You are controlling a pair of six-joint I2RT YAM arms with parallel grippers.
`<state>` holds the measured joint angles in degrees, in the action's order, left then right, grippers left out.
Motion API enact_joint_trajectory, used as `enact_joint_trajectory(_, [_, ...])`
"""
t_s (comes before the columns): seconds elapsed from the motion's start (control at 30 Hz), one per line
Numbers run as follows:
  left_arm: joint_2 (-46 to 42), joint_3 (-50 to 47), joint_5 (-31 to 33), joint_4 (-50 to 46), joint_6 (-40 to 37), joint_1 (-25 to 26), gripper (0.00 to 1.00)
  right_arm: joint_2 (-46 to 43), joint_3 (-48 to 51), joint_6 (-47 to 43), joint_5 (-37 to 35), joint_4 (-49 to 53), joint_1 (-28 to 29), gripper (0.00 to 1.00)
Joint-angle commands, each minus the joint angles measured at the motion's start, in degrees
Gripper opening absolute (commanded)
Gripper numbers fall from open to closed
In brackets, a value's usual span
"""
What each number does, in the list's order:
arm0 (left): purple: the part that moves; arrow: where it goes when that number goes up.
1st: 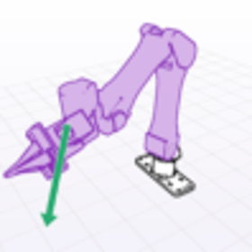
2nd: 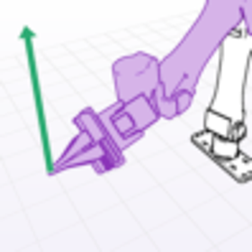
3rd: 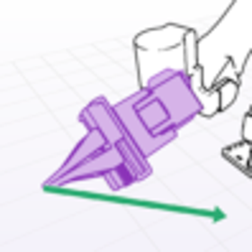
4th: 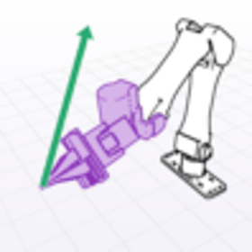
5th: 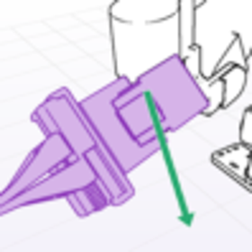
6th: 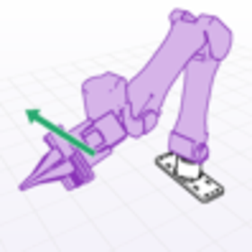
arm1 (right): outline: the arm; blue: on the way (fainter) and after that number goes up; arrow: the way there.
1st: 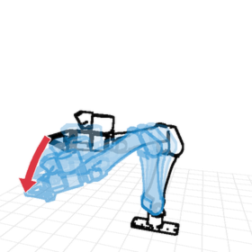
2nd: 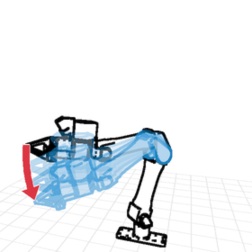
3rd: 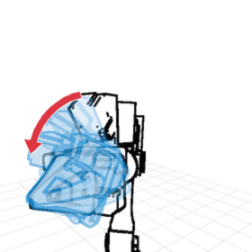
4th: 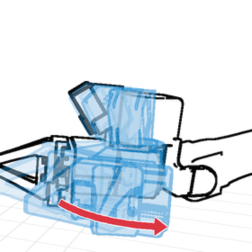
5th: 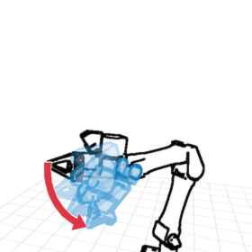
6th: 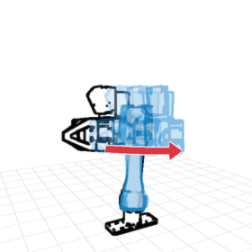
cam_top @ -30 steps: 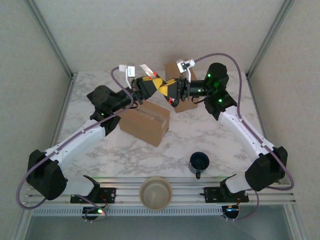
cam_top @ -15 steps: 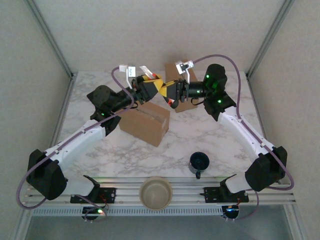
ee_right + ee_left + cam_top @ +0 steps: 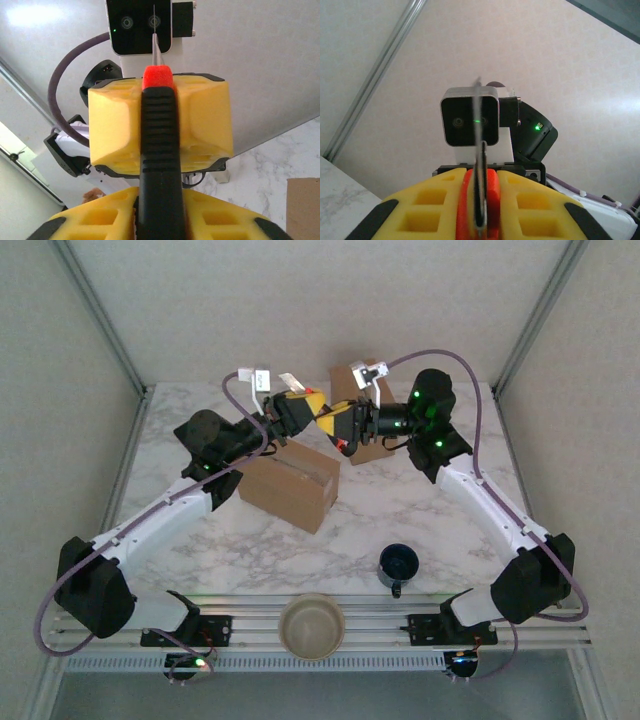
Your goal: Unpack the express box
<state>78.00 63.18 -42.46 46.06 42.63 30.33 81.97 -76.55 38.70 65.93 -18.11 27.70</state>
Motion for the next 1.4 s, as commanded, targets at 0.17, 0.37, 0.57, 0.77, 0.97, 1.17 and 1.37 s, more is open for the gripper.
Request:
enact_joint_trajectory(0.17, [-0.5, 0.2, -0.9, 3.0, -1.2, 0.4, 0.0, 1.7, -1.6, 5.1, -0.7, -5.8, 1.1, 0.31])
enact_joint_trajectory(0.37, [-0.7, 0.2, -0.5, 2.5, -1.6, 0.4, 0.0, 1.4, -0.9, 4.3, -1.0, -5.0, 1.2, 0.02])
enact_joint_trajectory(0.57, [-1.7, 1.0, 1.2, -2.8, -4.1, 0.0, 0.44, -0.8, -0.1, 1.8, -4.6, -1.3, 1.3, 0.0])
enact_joint_trajectory(0.77, [-11.7, 4.6, 22.8, -38.9, -14.2, -0.7, 0.63, -4.2, -9.8, -19.4, -18.4, 31.6, 1.7, 0.0])
enact_joint_trajectory(0.97, [-20.0, 3.2, 49.6, -69.0, -6.6, -2.6, 0.47, 3.5, -24.4, -37.4, -39.1, 58.6, 5.2, 0.0])
enact_joint_trajectory(1.17, [-18.6, -4.8, 47.0, -75.2, 2.5, -10.8, 0.36, 20.0, -42.0, -53.4, -58.5, 75.1, 13.1, 0.0])
enact_joint_trajectory(1.37, [-15.9, -12.7, 40.7, -65.0, 6.5, -15.5, 0.65, 28.2, -46.3, -56.6, -60.4, 73.8, 16.8, 0.0])
